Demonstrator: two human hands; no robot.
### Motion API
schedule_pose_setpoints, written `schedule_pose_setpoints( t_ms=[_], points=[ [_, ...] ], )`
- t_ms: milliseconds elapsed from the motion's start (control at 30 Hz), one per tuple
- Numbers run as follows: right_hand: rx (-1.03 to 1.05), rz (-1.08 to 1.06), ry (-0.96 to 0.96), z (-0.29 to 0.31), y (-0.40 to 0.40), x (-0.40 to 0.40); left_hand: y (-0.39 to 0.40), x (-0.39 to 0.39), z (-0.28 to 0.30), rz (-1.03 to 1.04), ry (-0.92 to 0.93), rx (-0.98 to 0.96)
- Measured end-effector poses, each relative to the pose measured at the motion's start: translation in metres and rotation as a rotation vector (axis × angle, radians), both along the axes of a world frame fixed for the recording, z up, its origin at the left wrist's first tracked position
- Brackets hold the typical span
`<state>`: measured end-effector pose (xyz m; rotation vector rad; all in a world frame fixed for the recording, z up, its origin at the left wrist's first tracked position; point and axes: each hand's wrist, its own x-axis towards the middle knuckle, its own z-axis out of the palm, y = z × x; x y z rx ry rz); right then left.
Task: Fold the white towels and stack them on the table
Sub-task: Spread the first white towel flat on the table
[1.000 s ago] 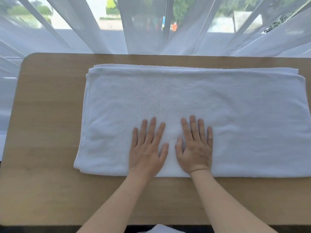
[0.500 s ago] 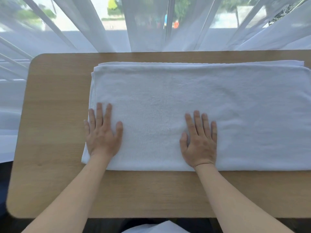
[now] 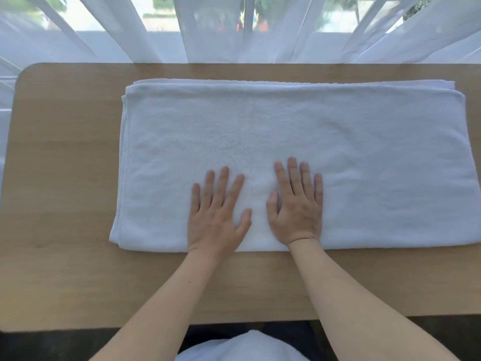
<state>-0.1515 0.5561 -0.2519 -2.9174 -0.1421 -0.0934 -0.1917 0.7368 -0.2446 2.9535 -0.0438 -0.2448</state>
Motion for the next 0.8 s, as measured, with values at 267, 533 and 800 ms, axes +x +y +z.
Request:
schedule_pose_setpoints(
  t_ms=[267,533,800],
  points=[
    [0.012,0.009,0.035,0.002,-0.002,-0.001,0.083,0.022,0.004,0.285,0.032,0.009],
    [0.033,0.011,0.047,0.005,-0.001,-0.003,0.113,0.016,0.012,0.445,-0.016,-0.07],
    [0.055,0.016,0.145,0.013,-0.001,-0.003,0.089,-0.05,0.014,0.465,0.047,-0.051]
  ],
)
